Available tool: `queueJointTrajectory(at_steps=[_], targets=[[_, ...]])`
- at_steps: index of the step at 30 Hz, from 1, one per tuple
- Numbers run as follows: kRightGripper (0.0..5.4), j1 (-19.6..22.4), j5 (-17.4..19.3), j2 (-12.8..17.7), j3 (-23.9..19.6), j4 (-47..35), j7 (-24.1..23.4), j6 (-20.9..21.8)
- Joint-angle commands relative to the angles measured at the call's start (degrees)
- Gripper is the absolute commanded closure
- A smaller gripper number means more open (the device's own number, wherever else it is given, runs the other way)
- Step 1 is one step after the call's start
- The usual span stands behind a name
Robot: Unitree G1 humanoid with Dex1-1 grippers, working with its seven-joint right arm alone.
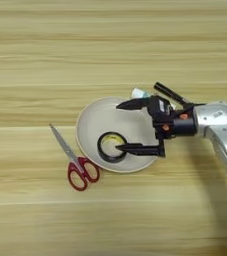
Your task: Move the objects on the table
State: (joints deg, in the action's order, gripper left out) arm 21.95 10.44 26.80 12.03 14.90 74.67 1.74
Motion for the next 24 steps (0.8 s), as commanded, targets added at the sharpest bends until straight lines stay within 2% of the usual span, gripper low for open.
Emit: queueJointTrajectory(at_steps=[1,9,24], targets=[[0.04,3.44,-1.96,0.68,0.04,-0.23,-2.33,1.80],[0.04,3.87,-5.32,0.18,1.42,2.23,-3.16,3.98],[0.04,4.62,-8.35,-0.70,2.85,4.15,-3.67,5.74]])
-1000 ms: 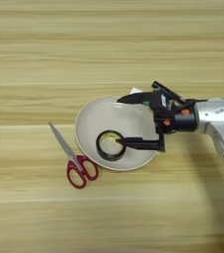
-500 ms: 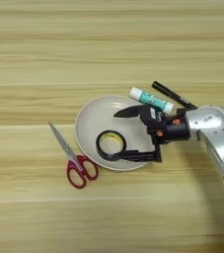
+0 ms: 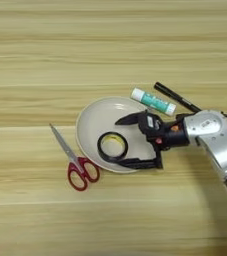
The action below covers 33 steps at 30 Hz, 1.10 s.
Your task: Move the objects on the table
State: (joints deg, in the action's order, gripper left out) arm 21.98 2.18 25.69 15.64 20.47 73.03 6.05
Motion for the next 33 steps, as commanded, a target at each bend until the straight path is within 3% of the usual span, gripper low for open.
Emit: queueJointTrajectory(at_steps=[1,19,33], targets=[[0.04,4.67,-0.28,0.29,-0.62,-1.30,-2.05,1.47],[0.04,6.61,-4.69,-0.82,0.52,1.45,-4.67,2.78],[0.04,6.38,-5.50,-0.61,1.43,0.71,-4.62,3.53]])
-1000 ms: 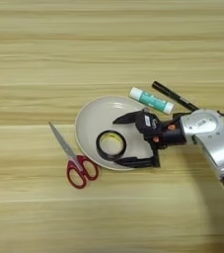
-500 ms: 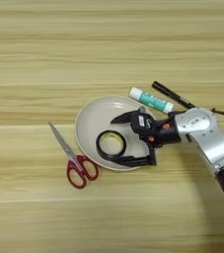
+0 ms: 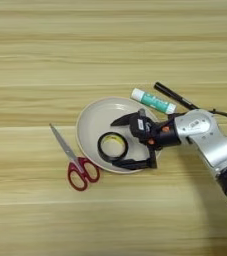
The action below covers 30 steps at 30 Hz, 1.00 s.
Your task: Move the objects on the table
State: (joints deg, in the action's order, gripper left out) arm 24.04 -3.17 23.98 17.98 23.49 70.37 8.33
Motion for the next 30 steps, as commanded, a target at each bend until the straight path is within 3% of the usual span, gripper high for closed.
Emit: queueJointTrajectory(at_steps=[1,12,25,30], targets=[[0.04,4.30,-0.22,1.13,-0.83,-2.28,-1.97,1.25],[0.04,5.11,-0.81,0.73,-0.08,-0.20,-1.24,0.78],[1.33,5.90,-1.36,0.26,0.80,2.22,-0.67,1.44],[1.37,5.94,-1.38,0.29,0.99,2.36,-0.63,1.66]])
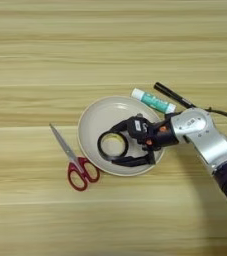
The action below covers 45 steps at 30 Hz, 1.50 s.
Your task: Move the objects on the table
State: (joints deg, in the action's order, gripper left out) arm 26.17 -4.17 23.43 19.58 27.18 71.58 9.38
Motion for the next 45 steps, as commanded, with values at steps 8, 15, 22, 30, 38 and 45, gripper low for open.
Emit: queueJointTrajectory(at_steps=[8,15,22,30,38,45], targets=[[1.37,4.14,0.67,1.10,-1.78,-1.81,-2.07,0.75],[1.37,4.50,1.92,1.96,-3.76,-2.85,-2.23,0.72],[1.37,5.15,2.94,2.66,-6.01,-4.12,-2.67,0.44],[1.37,6.73,4.34,4.63,-10.34,-3.26,-4.27,0.49],[1.37,7.20,5.80,6.96,-14.07,-2.20,-5.13,0.67],[1.37,7.67,6.43,9.00,-17.05,0.38,-6.48,1.44]])
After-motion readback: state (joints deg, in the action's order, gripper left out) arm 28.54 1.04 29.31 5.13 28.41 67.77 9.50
